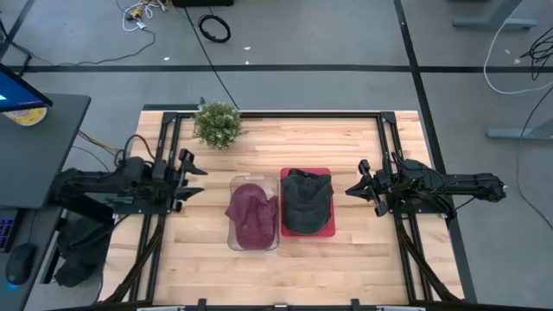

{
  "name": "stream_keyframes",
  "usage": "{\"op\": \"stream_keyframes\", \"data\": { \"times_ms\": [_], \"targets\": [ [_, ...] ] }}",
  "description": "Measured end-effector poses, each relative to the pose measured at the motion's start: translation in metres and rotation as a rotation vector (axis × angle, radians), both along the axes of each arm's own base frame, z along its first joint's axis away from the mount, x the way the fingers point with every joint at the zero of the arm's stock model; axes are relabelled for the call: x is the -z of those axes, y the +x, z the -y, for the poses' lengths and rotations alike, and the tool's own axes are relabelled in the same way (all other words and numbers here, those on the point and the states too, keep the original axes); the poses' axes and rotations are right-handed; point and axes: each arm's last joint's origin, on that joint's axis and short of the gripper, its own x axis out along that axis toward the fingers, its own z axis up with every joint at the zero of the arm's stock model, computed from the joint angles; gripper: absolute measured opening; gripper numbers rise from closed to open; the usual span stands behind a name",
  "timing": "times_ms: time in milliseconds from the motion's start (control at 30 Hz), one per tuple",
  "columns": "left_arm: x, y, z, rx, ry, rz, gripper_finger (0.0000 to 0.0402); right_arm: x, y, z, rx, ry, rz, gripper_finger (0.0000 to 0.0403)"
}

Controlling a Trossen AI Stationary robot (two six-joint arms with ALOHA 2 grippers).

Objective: Pick & Place hat
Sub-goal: Return to Home Position

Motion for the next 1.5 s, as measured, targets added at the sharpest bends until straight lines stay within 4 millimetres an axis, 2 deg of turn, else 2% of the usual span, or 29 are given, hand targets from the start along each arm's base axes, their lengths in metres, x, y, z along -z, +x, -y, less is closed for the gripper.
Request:
{"op": "stream_keyframes", "data": {
  "times_ms": [133,467,933,1267,1500],
  "targets": [
    [0.018,-0.003,0.0,-0.009,-0.003,0.052,0.0222,0.0,0.0,0.0,0.0,0.0,0.0,0.0027],
    [0.021,-0.004,-0.001,-0.026,0.01,0.025,0.0222,0.0,0.0,0.0,0.0,0.0,0.0,0.0027],
    [0.005,-0.011,-0.003,-0.069,0.018,0.109,0.0222,0.0,0.0,0.0,0.0,0.0,0.0,0.0027],
    [0.024,-0.005,-0.003,-0.065,0.006,0.0,0.0222,0.0,0.0,0.0,0.0,0.0,0.0,0.0027],
    [0.041,0.0,-0.003,-0.077,0.066,-0.18,0.0222,0.0,0.0,0.0,0.0,0.0,0.0,0.0027]
  ]
}}
